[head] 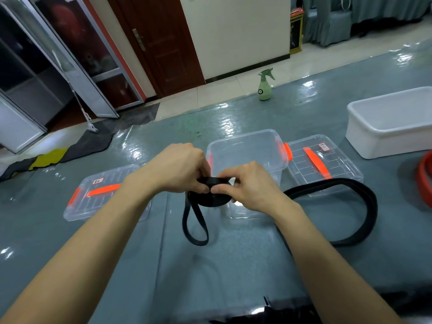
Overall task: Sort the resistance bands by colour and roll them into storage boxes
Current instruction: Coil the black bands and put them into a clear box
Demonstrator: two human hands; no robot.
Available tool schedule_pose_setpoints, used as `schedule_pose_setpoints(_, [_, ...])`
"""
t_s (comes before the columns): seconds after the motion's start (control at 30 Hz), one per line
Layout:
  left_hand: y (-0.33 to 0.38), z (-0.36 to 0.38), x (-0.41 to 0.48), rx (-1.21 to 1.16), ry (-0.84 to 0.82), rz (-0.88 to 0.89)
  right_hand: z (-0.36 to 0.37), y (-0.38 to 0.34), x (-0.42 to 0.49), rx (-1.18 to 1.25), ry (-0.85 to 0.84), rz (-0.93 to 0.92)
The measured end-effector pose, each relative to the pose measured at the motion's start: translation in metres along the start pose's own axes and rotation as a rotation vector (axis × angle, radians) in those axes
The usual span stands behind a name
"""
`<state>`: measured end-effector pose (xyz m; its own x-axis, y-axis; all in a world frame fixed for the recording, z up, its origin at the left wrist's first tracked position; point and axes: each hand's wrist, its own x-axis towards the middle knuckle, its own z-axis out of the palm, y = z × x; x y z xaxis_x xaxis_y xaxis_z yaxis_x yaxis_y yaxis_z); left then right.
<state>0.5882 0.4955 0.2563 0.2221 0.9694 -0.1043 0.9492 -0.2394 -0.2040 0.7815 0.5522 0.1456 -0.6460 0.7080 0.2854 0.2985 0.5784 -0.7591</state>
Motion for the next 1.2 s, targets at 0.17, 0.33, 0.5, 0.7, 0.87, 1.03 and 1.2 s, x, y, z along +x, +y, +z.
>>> schedule_pose_setpoints(0.17, [0.001, -0.002, -0.003, 0.022, -0.008, -0.013, 0.000, 0.004, 0.001, -0.031, -0.047, 0.022])
schedule_pose_setpoints(0.33, [-0.001, -0.007, -0.005, 0.021, -0.023, -0.008, 0.005, 0.001, 0.004, -0.028, -0.035, 0.013])
schedule_pose_setpoints(0.5, [-0.008, -0.008, -0.009, -0.107, 0.052, -0.006, 0.004, -0.001, 0.006, 0.160, -0.042, 0.011])
schedule_pose_setpoints(0.7, [-0.030, 0.011, -0.023, -0.727, 0.052, -0.150, -0.010, 0.005, 0.008, 0.590, -0.031, 0.148])
schedule_pose_setpoints(0.87, [-0.029, 0.012, -0.017, -0.487, 0.061, -0.128, -0.008, 0.004, 0.008, 0.476, -0.122, 0.145])
schedule_pose_setpoints(1.03, [-0.019, 0.006, -0.011, -0.235, -0.008, -0.123, 0.001, 0.004, 0.009, 0.355, -0.112, 0.105])
schedule_pose_setpoints(1.2, [-0.013, 0.001, -0.007, -0.124, -0.035, -0.099, 0.003, 0.000, 0.008, 0.177, -0.159, 0.087])
